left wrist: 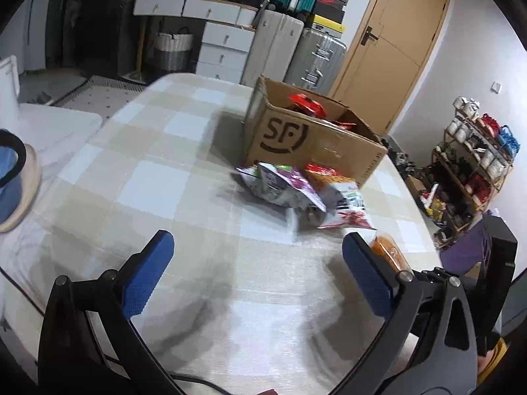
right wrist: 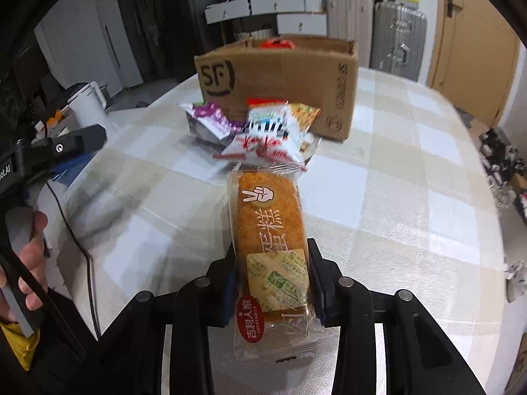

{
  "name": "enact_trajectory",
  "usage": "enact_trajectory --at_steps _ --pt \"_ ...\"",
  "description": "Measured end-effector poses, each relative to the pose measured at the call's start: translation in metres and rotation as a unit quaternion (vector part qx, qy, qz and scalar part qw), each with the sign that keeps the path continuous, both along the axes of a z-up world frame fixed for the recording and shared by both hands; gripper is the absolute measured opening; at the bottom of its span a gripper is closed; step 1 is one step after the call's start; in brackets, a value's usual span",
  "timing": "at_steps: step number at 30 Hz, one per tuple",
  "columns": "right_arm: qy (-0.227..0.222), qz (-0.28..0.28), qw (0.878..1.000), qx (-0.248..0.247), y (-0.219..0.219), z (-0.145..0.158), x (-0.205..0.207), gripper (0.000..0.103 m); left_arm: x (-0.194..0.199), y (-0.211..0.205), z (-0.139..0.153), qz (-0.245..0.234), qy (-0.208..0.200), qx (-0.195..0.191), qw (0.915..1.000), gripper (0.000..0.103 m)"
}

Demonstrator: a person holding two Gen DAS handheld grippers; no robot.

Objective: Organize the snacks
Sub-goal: 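Grasp the red-and-white noodle snack bag with the left tool while the right tool holds the bread roll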

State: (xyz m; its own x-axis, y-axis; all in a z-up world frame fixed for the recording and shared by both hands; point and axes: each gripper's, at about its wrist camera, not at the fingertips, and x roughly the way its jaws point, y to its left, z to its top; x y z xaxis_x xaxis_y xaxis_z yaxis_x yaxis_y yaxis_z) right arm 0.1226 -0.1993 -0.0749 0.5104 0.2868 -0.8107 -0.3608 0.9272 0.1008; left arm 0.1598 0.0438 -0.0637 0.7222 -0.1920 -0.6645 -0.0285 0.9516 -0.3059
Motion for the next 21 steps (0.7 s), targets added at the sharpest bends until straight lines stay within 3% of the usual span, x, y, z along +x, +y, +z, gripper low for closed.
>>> enact_trajectory --at_steps 4,8,16,21 --pt "0.004 -0.028 1.0 0.001 -0.006 0.003 -0.004 0.037 0.009 -0.018 0.006 -0.02 -0.003 -0.019 0.9996 0.102" --pt "0.006 -0.049 0.999 0.011 -0.022 0.005 -0.006 0.037 0.028 -0.053 0.014 -0.043 -0.001 -0.008 0.999 0.102" --pt "0.017 -0.101 0.994 0.041 -0.064 0.001 -0.001 0.037 0.092 -0.136 0.005 -0.082 0.034 0.094 0.9916 0.102" --pt "0.018 -0.104 0.993 0.061 -0.074 0.002 -0.001 0.037 0.118 -0.166 -0.004 -0.108 0.046 0.13 0.9845 0.092"
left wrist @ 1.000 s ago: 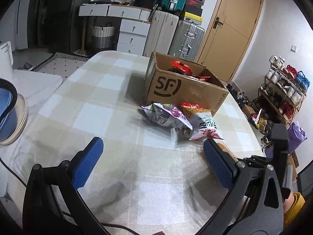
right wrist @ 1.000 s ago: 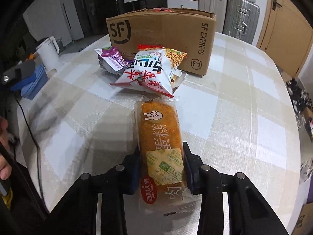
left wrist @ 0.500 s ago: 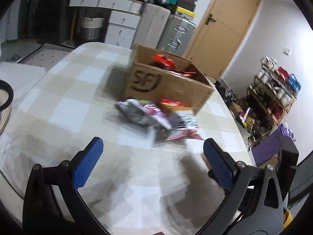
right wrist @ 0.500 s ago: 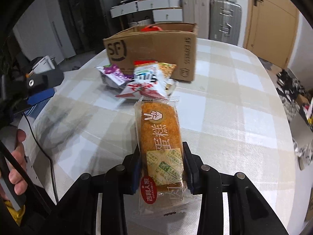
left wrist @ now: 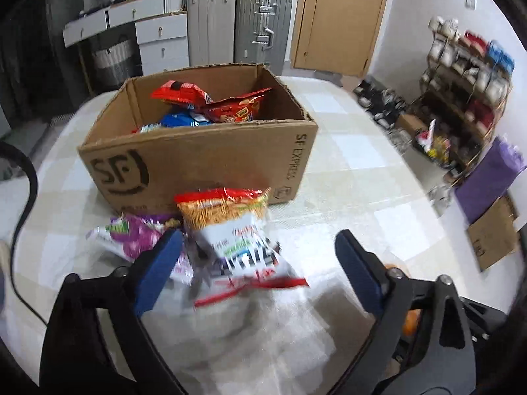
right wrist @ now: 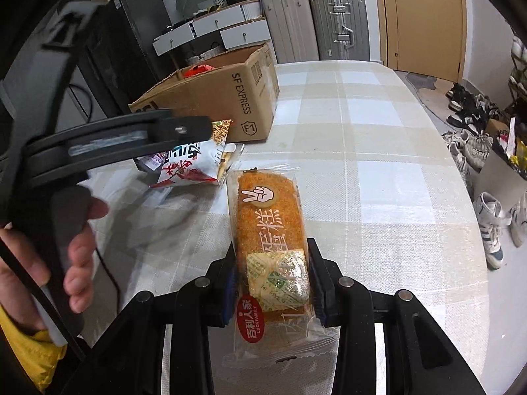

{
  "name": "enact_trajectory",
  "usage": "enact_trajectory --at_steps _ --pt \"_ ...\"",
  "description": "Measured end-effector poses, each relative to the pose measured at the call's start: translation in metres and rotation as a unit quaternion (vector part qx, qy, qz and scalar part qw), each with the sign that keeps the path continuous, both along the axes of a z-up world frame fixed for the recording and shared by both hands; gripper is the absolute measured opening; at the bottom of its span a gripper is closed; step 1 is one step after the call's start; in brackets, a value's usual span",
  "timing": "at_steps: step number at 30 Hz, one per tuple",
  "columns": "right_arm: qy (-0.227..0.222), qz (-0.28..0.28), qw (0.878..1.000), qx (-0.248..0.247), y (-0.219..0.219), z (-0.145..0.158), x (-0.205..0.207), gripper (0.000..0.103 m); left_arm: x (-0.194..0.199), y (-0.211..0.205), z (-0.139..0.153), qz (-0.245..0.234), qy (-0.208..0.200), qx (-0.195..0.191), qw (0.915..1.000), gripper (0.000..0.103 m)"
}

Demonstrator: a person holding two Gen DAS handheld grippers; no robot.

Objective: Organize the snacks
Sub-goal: 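Grasp the red-and-white noodle snack bag with the left tool while the right tool holds the bread roll, then lift and carry the noodle bag and bread roll over the cardboard box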

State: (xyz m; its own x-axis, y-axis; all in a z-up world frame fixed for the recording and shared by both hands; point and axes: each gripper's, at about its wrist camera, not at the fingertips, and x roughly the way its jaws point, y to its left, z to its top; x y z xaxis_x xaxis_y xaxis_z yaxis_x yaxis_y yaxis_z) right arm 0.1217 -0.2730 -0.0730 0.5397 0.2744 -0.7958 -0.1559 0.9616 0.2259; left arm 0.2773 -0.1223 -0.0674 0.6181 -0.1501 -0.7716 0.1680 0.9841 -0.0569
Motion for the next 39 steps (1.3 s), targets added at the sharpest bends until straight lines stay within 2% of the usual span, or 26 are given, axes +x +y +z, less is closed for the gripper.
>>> enact_trajectory --at_steps 2,4,8,11,14,20,23,26,28,29,30,32,36,39 --pt "0.0 0.005 1.0 0.003 0.001 0.001 -0.001 0.037 0.007 -0.002 -0.005 -0.001 0.007 0.0 1.0 0.089" --pt "-0.002 0.007 1.0 0.007 0.001 0.002 -0.001 0.037 0.012 -0.002 -0.01 0.005 0.014 0.001 0.9999 0.079" --pt "0.001 0.008 1.0 0.022 0.001 0.002 0.001 0.037 0.019 0.003 -0.022 0.007 0.025 0.012 0.9996 0.043" --pt "0.003 0.013 1.0 0.019 0.006 0.001 0.002 0.037 0.026 0.006 -0.024 0.001 0.031 -0.003 0.9995 0.04" --pt "0.003 0.018 1.0 0.014 0.01 0.0 0.003 0.036 0.029 0.005 -0.023 -0.001 0.035 0.001 0.9994 0.036" --pt "0.005 0.018 1.0 0.015 0.009 -0.003 0.007 0.037 0.019 -0.007 -0.024 -0.013 0.035 0.023 0.999 0.036" --pt "0.006 0.018 1.0 0.013 0.009 -0.003 0.007 0.037 0.013 -0.013 -0.025 -0.017 0.037 0.042 0.9983 0.041" --pt "0.006 0.017 1.0 0.014 0.009 -0.004 0.007 0.037 0.011 -0.017 -0.028 -0.023 0.051 0.037 0.9978 0.054" --pt "0.007 0.016 1.0 0.014 0.009 -0.004 0.008 0.037 0.01 -0.019 -0.031 -0.036 0.048 0.034 0.9976 0.055" --pt "0.008 0.016 1.0 0.014 0.009 -0.004 0.008 0.037 0.011 -0.02 -0.035 -0.038 0.051 0.041 0.9971 0.054" --pt "0.008 0.016 1.0 0.014 0.01 -0.005 0.008 0.036 0.012 -0.02 -0.04 -0.037 0.058 0.049 0.9965 0.049" --pt "0.009 0.016 1.0 0.015 0.009 -0.005 0.008 0.037 0.01 -0.017 -0.045 -0.036 0.058 0.034 0.9971 0.047" --pt "0.008 0.014 1.0 0.016 0.007 -0.005 0.008 0.037 0.004 -0.017 -0.046 -0.047 0.052 0.036 0.9969 0.04" --pt "0.009 0.013 1.0 0.015 0.007 -0.006 0.009 0.037 -0.001 -0.017 -0.046 -0.051 0.051 0.023 0.9971 0.037"
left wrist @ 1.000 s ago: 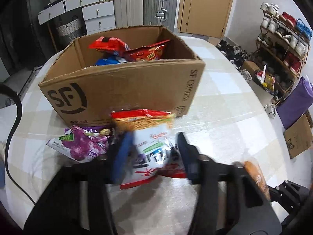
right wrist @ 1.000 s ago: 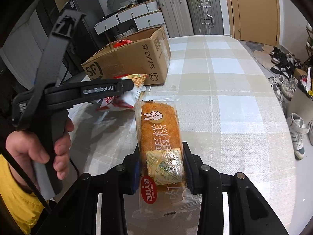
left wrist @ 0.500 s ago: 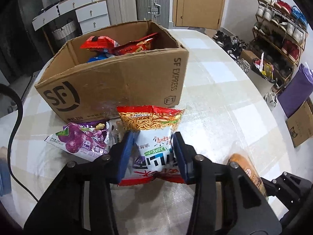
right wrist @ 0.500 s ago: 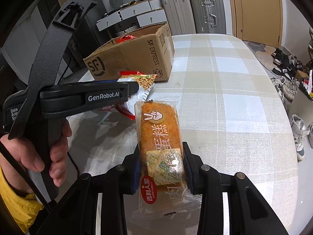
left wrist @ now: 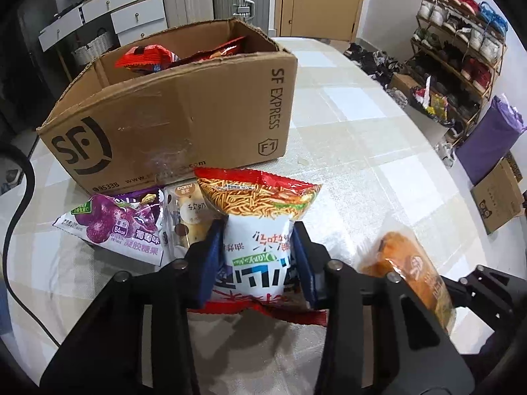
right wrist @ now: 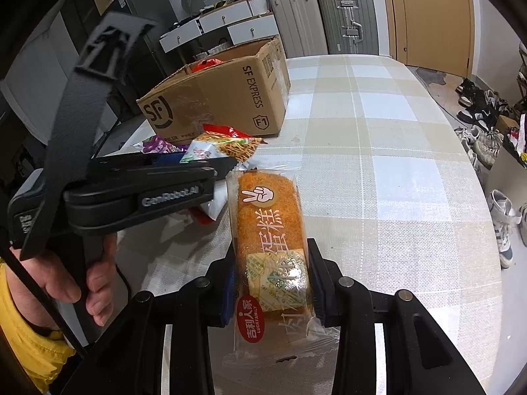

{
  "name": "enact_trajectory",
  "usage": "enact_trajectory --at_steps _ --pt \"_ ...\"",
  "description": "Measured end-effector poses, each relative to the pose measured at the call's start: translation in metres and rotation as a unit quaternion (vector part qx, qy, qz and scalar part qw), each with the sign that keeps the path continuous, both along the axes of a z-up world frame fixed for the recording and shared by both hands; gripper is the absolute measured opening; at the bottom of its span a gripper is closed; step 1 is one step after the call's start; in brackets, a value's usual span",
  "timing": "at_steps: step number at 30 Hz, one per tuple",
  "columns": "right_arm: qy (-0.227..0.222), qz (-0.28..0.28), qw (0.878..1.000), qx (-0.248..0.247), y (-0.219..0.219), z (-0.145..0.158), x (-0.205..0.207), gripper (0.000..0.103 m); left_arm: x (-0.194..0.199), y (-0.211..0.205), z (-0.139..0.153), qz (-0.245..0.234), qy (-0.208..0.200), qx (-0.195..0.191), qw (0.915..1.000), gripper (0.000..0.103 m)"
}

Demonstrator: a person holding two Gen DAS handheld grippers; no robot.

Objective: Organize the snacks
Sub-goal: 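Lift and carry the noodle bag and bread roll over the cardboard box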

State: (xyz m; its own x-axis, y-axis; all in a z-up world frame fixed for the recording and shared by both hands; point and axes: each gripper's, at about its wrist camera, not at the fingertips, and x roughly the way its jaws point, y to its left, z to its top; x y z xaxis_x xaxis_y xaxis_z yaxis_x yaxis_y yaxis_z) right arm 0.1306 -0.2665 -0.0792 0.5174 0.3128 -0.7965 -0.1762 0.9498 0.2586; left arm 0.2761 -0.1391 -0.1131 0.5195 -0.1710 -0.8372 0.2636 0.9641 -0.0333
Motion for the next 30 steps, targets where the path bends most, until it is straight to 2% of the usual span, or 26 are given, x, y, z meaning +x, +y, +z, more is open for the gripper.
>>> enact_trajectory --at_steps 5,12,16,22,30 --pt "-0.003 -0.005 1.0 0.001 -0.001 0.001 0.0 0.037 -0.011 0.012 0.002 -0.002 0.001 -0.013 0.9999 0.036" --pt "-0.016 -0.008 1.0 0.014 -0.003 0.005 -0.004 0.037 -0.048 0.049 0.02 0.008 -0.017 -0.042 0.9989 0.036" --pt "-0.037 0.007 0.999 0.028 0.003 0.014 -0.01 0.037 -0.076 0.071 0.034 0.014 -0.032 -0.054 0.9979 0.036" --pt "-0.052 0.039 0.995 0.077 0.023 0.025 -0.017 0.037 -0.13 0.104 0.055 0.026 -0.065 -0.064 0.9955 0.036" --pt "-0.079 0.092 0.989 0.085 0.061 0.033 -0.025 0.037 -0.181 0.148 0.066 0.057 -0.096 -0.08 0.9905 0.036"
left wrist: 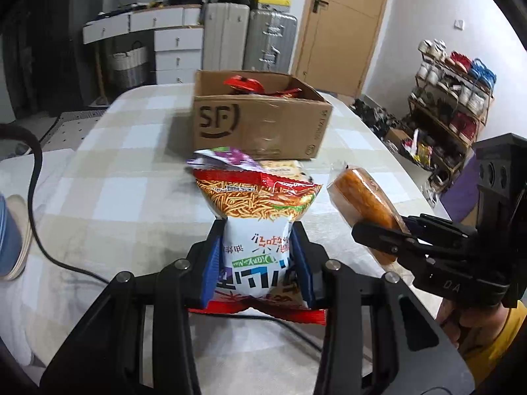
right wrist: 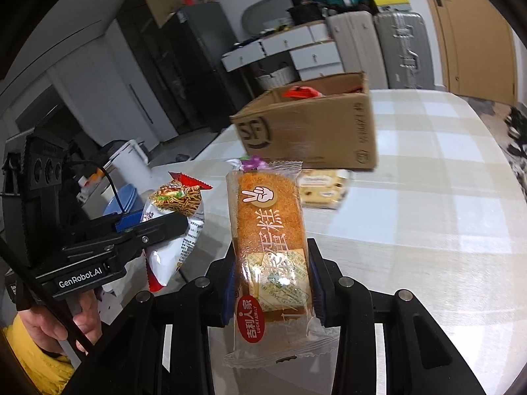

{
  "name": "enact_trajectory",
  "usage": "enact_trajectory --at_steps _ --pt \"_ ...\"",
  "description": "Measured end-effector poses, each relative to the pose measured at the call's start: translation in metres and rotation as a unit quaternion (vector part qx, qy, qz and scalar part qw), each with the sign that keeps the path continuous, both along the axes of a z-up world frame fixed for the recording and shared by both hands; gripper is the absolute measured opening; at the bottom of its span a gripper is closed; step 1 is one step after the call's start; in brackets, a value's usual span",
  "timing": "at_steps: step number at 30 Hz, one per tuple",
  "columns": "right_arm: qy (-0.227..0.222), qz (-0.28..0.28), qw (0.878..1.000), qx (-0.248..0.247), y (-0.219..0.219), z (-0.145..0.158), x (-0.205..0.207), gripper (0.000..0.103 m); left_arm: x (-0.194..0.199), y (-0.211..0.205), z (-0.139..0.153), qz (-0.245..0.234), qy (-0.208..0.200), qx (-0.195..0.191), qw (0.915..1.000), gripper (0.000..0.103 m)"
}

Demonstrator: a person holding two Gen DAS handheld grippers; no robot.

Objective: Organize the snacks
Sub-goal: 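Lift and carry the noodle bag and bread roll over the cardboard box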

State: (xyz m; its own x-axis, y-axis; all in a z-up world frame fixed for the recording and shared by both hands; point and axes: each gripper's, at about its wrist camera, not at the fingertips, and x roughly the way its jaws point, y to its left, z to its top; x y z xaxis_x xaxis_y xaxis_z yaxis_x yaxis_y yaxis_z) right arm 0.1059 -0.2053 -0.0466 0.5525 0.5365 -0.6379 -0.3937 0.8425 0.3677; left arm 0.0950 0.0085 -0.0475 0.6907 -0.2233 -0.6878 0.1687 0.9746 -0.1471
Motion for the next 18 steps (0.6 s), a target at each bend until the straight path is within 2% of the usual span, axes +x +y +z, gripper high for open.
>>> enact_trajectory --at_steps 6,11,18 --pt "-0.032 0.02 0.999 -0.001 0.021 0.008 -0.008 0.037 -0.02 0.021 0.011 0.014 -0.028 -0.018 0.9994 0.037" --pt "-0.055 0.031 0.998 -0.005 0.032 0.013 -0.015 0.037 -0.029 0.029 0.02 0.013 -0.033 -0.035 0.9987 0.037" --pt "-0.075 0.032 0.997 0.018 0.031 0.025 -0.022 0.037 -0.063 0.029 0.052 0.015 -0.073 -0.03 0.9968 0.037"
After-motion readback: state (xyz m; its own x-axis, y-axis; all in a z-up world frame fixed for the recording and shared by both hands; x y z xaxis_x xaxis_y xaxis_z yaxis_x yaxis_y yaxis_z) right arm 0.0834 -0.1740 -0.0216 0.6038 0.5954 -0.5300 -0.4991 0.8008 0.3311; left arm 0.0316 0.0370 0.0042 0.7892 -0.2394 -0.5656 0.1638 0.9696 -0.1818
